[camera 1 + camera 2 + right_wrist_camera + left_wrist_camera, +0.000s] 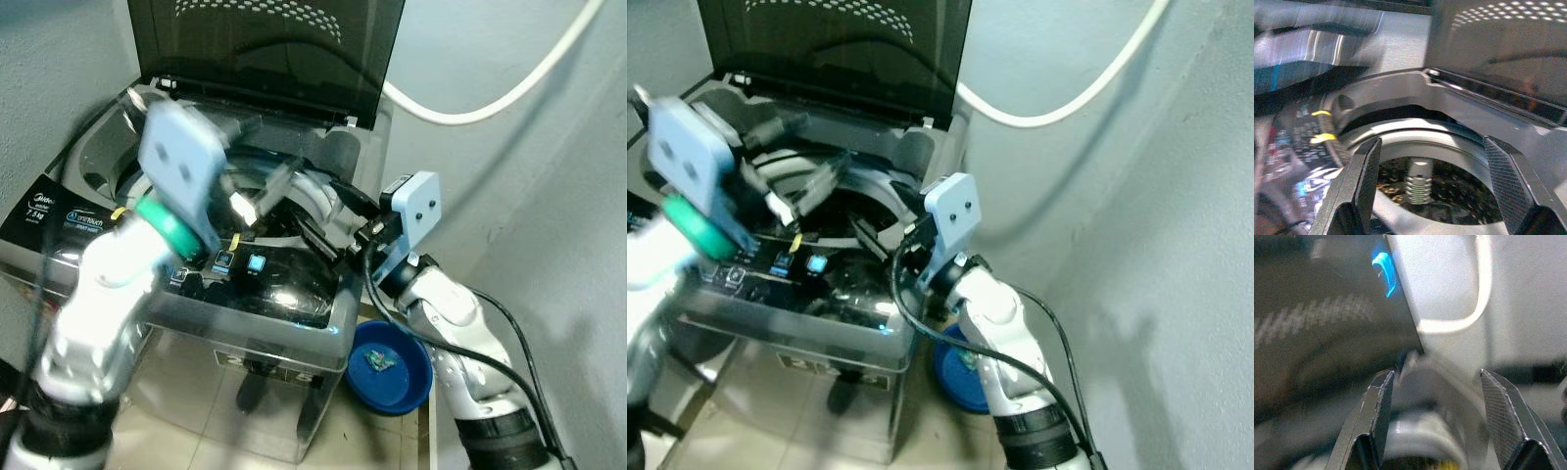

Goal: Clothes washing

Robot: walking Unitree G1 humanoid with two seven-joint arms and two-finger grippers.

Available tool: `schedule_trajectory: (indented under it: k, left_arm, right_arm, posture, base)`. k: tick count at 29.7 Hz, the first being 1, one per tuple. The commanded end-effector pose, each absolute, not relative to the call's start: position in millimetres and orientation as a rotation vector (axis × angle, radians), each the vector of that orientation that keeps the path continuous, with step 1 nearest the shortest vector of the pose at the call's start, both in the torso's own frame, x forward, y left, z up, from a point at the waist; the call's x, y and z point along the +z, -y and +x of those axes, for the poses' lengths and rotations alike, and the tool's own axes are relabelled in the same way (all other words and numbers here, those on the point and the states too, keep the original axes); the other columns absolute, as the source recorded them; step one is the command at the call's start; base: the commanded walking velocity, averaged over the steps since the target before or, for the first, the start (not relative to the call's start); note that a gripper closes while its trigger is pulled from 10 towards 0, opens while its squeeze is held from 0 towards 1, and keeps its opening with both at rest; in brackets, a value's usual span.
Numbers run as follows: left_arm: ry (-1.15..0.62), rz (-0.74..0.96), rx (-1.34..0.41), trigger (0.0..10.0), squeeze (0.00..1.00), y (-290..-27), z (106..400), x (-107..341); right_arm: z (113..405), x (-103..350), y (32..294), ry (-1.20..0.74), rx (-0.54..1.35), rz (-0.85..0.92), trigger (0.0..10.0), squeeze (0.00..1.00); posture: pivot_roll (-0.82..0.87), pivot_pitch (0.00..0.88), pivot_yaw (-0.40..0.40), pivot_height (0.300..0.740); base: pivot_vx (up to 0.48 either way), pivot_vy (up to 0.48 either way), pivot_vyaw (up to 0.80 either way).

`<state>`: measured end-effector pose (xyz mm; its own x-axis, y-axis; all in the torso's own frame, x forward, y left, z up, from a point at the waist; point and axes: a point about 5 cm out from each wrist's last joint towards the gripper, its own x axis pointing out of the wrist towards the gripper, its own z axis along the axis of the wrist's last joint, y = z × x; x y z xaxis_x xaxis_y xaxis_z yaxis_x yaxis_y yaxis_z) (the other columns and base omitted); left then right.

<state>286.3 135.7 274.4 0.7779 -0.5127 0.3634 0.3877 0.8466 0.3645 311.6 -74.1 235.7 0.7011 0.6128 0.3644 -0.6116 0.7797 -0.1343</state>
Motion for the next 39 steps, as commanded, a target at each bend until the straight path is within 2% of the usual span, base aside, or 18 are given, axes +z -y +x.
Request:
schedule_trajectory:
  k: [1, 4, 8, 11, 21, 31, 39]
  left_arm:
    - [0.465, 0.266, -0.413, 10.0, 0.00, -143.2, 289.4, 276.1]
    - [0.445, 0.199, -0.255, 10.0, 0.00, -162.9, 298.4, 275.1]
    - [0.455, 0.176, -0.166, 10.0, 0.00, -177.6, 302.7, 280.5]
    - [0.494, 0.163, -0.090, 10.0, 0.00, -192.8, 306.3, 292.2]
    - [0.500, 0.167, -0.055, 10.0, 0.00, -197.7, 312.5, 295.0]
    - [0.409, 0.152, -0.064, 10.0, 0.00, -192.9, 309.1, 266.0]
    - [0.417, 0.165, -0.082, 10.0, 0.00, -182.3, 312.2, 262.3]
  right_arm:
    - [315.0, 234.2, 77.2, 0.408, 0.632, -0.006, 10.0, 0.00]
    - [324.9, 230.1, 88.2, 0.395, 0.478, 0.007, 10.0, 0.00]
    - [332.0, 231.3, 99.2, 0.407, 0.345, 0.002, 10.0, 0.00]
    - [337.3, 241.5, 117.5, 0.460, 0.218, -0.001, 10.0, 0.00]
    - [334.9, 263.4, 131.8, 0.575, 0.107, 0.024, 10.0, 0.00]
    - [313.7, 247.4, 147.6, 0.560, -0.019, -0.006, 10.0, 0.00]
    - [324.1, 239.3, 148.3, 0.528, -0.019, -0.012, 10.0, 0.00]
  posture:
    - [0.21, 0.040, -0.026, 0.740]
    - [0.21, 0.032, -0.041, 0.740]
    - [0.21, 0.022, -0.045, 0.740]
    - [0.20, 0.000, -0.039, 0.740]
    - [0.18, 0.000, -0.026, 0.740]
    - [0.17, 0.000, -0.026, 0.740]
    - [0.16, 0.000, -0.025, 0.740]
  base:
    - [0.000, 0.000, 0.00]
    - [0.000, 0.000, 0.00]
    - [0.000, 0.000, 0.00]
    - [0.000, 0.000, 0.00]
    - [0.000, 0.000, 0.00]
    - [0.000, 0.000, 0.00]
    - [0.000, 0.000, 0.00]
